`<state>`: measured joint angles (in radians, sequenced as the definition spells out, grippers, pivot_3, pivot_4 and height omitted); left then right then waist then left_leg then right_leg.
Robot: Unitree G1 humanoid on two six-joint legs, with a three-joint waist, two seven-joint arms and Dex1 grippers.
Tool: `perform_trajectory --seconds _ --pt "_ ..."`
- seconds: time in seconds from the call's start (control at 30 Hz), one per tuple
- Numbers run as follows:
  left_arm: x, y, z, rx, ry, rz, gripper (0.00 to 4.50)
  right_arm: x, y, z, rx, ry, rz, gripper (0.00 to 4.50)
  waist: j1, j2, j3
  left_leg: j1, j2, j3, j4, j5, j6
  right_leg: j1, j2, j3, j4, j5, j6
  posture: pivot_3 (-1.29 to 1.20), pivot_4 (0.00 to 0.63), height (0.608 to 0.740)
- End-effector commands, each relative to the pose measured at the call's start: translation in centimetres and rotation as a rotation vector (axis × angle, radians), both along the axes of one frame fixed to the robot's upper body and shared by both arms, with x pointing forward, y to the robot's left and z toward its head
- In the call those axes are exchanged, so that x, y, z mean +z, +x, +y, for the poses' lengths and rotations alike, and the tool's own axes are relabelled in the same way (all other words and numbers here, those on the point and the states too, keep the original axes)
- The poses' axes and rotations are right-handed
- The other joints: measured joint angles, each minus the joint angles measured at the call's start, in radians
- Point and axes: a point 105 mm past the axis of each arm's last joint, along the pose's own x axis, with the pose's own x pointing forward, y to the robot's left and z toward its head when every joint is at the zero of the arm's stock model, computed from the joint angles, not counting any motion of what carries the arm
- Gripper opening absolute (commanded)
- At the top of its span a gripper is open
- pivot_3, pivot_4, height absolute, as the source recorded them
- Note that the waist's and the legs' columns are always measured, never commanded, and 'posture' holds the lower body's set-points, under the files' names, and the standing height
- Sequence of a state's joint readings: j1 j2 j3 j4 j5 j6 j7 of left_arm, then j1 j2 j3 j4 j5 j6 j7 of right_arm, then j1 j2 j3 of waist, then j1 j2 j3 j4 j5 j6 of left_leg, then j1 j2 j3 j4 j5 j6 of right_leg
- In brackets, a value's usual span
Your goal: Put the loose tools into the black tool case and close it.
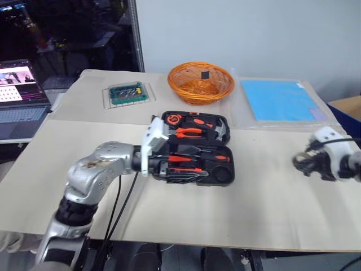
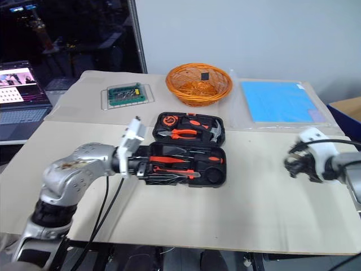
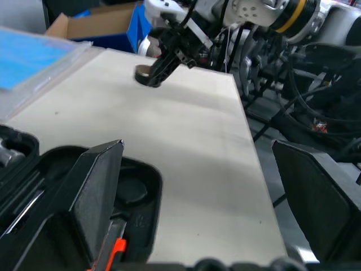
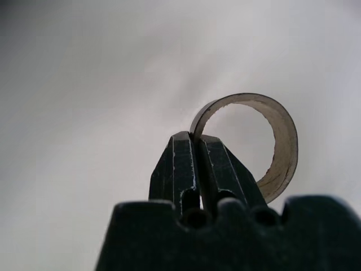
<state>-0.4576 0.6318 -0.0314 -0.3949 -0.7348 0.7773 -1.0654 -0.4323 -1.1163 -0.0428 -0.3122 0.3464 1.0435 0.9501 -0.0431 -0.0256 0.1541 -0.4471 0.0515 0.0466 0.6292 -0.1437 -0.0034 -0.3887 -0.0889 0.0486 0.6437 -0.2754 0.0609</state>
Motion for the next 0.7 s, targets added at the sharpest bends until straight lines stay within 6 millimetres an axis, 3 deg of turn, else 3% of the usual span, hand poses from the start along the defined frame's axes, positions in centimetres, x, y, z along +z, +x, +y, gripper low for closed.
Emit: perform_trajectory --seconds 0.03,0.1,0.23,0.5,0.7 --pt "0.5 -1.4 2.4 0.001 0.039 -0.046 4.5 0.3 -0.2 5.7 0.202 -0.02 -0.008 0.07 0.001 -0.005 0.003 0.001 0.0 -0.001 0.0 0.0 0.0 0.001 0.0 -0.001 0.0 -0.001 0.001 0.0 0.15 0.74" --pt "0.1 -1.7 3.7 0.016 0.077 -0.043 4.5 -0.5 -0.6 7.9 0.3 -0.051 0.023 0.07 0.006 -0.006 0.004 0.001 0.0 -0.001 -0.001 -0.001 -0.002 -0.001 -0.001 -0.002 -0.001 -0.004 -0.007 0.0 0.15 0.74" --pt "-0.4 -1.5 5.3 0.046 0.135 -0.064 4.5 -2.0 -0.3 10.3 0.373 -0.072 0.065 0.07 0.031 -0.007 0.006 -0.001 -0.001 0.004 0.001 -0.004 -0.007 -0.005 -0.007 -0.004 -0.003 0.0 -0.013 0.0 0.15 0.74" --pt "-0.4 -1.4 5.3 0.069 0.13 -0.083 4.5 -4.5 -0.9 10.9 0.415 -0.124 0.137 0.07 0.045 -0.008 0.006 -0.02 0.0 0.004 0.003 0.001 0.0 -0.017 -0.004 -0.004 0.002 0.004 -0.006 0.0 0.15 0.74" --pt "-0.6 -1.4 5.1 0.082 0.131 -0.085 4.5 -5.8 -0.9 10.0 0.397 -0.15 0.178 0.07 0.04 -0.007 0.006 -0.019 0.002 0.002 0.003 0.001 0.0 -0.017 -0.001 -0.004 0.004 0.003 -0.007 0.0 0.15 0.74"
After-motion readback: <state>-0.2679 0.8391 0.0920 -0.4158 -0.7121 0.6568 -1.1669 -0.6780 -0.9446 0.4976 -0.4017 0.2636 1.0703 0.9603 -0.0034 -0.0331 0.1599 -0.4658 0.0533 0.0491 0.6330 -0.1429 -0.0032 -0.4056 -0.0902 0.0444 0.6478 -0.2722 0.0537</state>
